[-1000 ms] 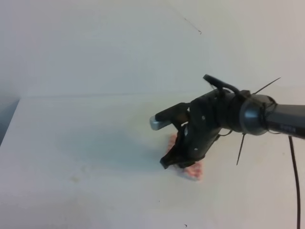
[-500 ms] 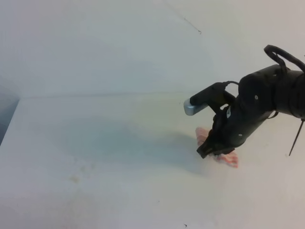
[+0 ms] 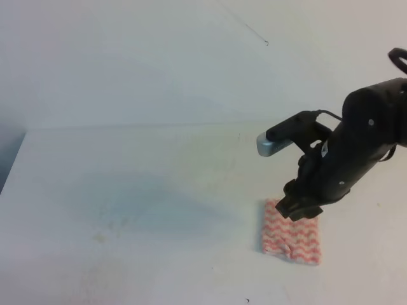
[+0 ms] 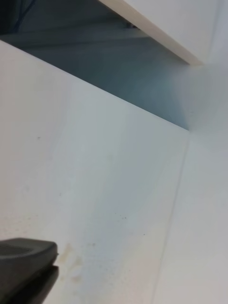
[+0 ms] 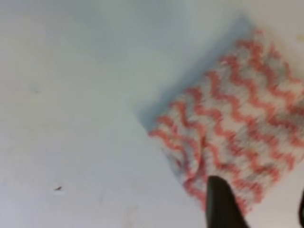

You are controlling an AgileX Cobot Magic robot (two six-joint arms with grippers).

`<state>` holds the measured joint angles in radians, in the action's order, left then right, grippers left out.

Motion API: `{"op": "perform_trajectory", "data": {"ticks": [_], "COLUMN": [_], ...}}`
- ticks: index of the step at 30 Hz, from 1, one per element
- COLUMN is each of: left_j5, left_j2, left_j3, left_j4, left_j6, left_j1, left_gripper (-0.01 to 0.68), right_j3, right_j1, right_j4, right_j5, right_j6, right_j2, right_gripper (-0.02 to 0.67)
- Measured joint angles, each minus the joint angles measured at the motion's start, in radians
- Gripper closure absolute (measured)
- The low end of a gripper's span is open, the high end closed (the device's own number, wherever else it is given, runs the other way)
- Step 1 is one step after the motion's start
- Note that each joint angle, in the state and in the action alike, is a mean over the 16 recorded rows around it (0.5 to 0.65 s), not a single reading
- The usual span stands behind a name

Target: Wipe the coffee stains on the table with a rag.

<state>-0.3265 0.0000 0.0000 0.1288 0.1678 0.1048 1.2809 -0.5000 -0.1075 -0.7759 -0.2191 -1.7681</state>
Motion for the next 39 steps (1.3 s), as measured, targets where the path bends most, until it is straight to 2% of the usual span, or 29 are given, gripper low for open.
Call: {"op": "perform_trajectory", "data": {"ticks": [3, 9, 12, 21, 39], "left_j5": [0.000, 0.000, 0.000, 0.000, 0.000], "left_j2": [0.000, 0.000, 0.000, 0.000, 0.000], "left_j3": [0.000, 0.000, 0.000, 0.000, 0.000], "left_j4": [0.000, 0.000, 0.000, 0.000, 0.000], "left_j6": [0.000, 0.000, 0.000, 0.000, 0.000], "left_j1": [0.000, -0.001, -0.001, -0.003, -0.004], "left_gripper": [0.673, 0.673, 0.673, 0.674, 0.674], "right_j3": [-0.001, -0.003, -0.004, -0.004, -0.041], "right_j1": [0.000, 0.000, 0.000, 0.000, 0.030], "right_j4": [-0.062, -0.197, -0.251, -0.312, -0.317], "right_j5": [-0.017, -0.027, -0.021, -0.004, -0.009], "right_j6": [-0.031, -0.100, -0.126, -0.155, -0.156], "right_j2": [0.065, 0.243, 0.343, 0.551, 0.618], "right_gripper": [0.441, 0.589, 0.632, 0.651, 0.651]}}
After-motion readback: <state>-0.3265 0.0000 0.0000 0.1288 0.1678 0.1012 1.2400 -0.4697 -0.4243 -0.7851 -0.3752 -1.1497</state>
